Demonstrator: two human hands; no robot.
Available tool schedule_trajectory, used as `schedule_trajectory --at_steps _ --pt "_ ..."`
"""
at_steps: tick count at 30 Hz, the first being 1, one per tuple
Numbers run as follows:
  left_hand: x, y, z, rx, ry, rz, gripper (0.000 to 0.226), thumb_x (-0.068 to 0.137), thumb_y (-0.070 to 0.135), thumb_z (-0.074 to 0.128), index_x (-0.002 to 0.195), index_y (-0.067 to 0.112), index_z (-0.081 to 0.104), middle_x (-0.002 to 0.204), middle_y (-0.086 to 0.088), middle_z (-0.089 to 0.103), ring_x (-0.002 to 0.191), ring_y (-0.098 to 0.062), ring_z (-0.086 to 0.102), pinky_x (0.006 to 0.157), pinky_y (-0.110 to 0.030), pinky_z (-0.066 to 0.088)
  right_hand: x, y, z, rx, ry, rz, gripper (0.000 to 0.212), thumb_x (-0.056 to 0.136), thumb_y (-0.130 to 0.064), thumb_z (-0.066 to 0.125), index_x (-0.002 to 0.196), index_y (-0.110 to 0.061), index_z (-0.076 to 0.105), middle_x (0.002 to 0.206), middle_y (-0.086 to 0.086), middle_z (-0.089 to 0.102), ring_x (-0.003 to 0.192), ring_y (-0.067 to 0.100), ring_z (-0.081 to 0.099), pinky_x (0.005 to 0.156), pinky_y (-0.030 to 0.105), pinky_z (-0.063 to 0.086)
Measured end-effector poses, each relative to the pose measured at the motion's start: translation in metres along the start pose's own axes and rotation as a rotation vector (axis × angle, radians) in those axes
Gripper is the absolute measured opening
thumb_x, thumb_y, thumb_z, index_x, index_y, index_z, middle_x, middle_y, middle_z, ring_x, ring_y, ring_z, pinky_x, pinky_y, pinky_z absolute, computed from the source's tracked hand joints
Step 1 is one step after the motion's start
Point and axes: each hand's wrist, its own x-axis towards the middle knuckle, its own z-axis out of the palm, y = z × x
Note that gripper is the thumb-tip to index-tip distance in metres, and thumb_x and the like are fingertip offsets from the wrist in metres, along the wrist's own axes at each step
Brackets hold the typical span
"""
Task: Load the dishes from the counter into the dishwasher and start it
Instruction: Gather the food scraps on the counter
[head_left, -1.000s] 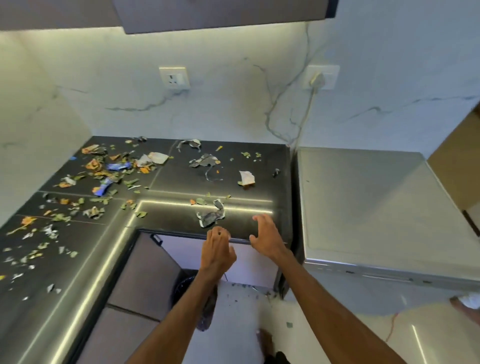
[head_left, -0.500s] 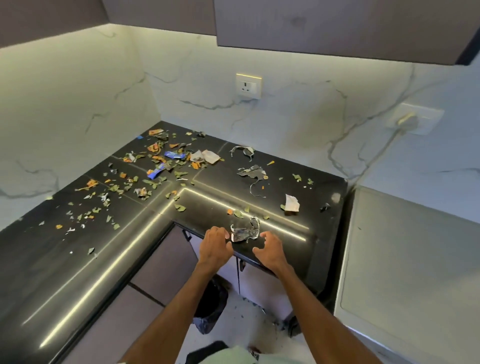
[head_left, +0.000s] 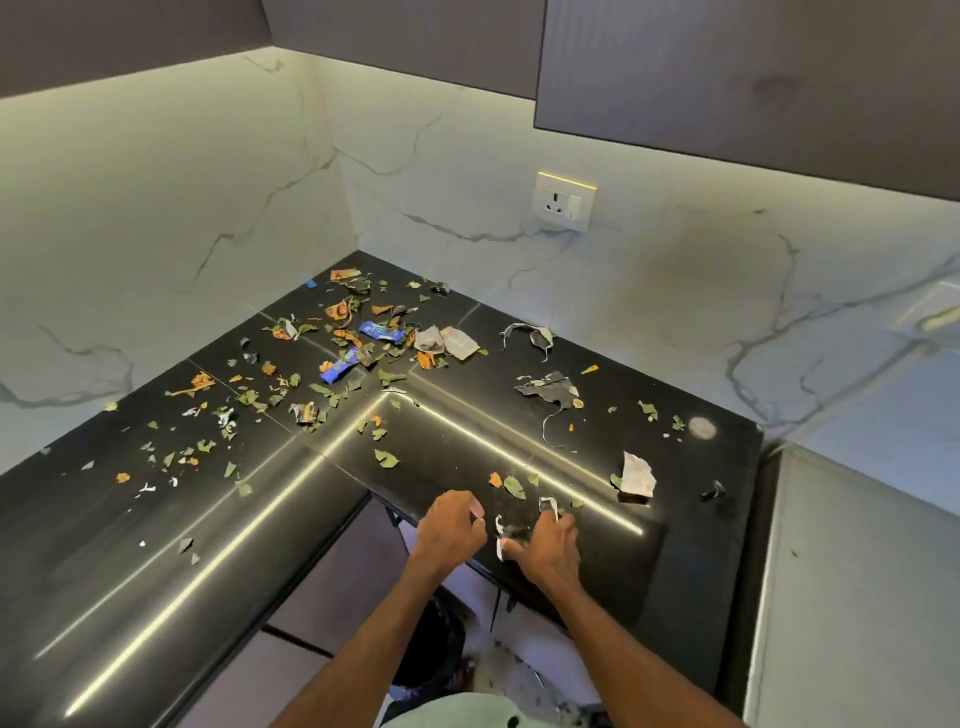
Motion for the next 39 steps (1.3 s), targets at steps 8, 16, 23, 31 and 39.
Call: schedule_trajectory --at_steps 8,16,23,31,39 --pt "0.048 -0.025 0.001 -0.088 -0.182 -0.043 0.021 0.086 0.034 0.061 0.102 0.023 0.069 0.107 0.008 0.068 0.102 -0.012 0.064 0.089 -0.032 0.053 0.023 -0.018 0.001 0.223 0.110 0.051 0.021 0.088 -0.007 0.066 0.087 -0.027 0.064 0.095 0.000 0.069 0.087 0.017 0.067 0.080 0.038 0.058" --pt "0.087 0.035 -0.003 -0.763 -0.469 -0.218 0.057 0.090 0.060 0.060 0.128 0.019 0.050 0.115 0.000 0.068 0.100 -0.011 0.070 0.083 -0.034 0.061 0.052 -0.051 -0.054 0.554 0.218 0.023 0.017 0.076 -0.013 0.085 0.086 -0.026 0.078 0.078 -0.011 0.074 0.076 0.002 0.069 0.071 0.025 0.057" --pt "0.122 0.076 0.019 -0.882 -0.284 -0.412 0.039 0.108 0.029 0.034 0.103 0.010 0.068 0.097 -0.014 0.074 0.079 -0.019 0.073 0.062 -0.033 0.061 0.070 -0.053 -0.101 0.765 -0.238 -0.044 0.017 0.088 -0.010 0.074 0.099 -0.022 0.080 0.090 -0.001 0.079 0.086 0.011 0.075 0.078 0.030 0.062" --pt "0.136 0.049 0.008 -0.795 -0.183 -0.463 0.026 0.099 0.003 0.037 0.097 0.014 0.061 0.099 -0.008 0.070 0.063 -0.014 0.057 0.049 -0.024 0.046 0.131 0.058 -0.121 0.182 0.304 0.308 0.038 0.082 -0.009 0.075 0.119 -0.013 0.068 0.116 0.016 0.064 0.109 0.033 0.061 0.090 0.040 0.054" --pt "0.117 0.035 0.006 -0.778 -0.277 -0.495 0.028 0.103 0.009 0.036 0.108 0.010 0.064 0.103 -0.007 0.073 0.062 -0.010 0.057 0.048 -0.020 0.044 0.126 0.082 -0.084 0.060 0.272 0.206 0.014 0.096 -0.008 0.057 0.106 -0.008 0.068 0.104 0.014 0.051 0.082 0.026 0.057 0.077 0.044 0.058"
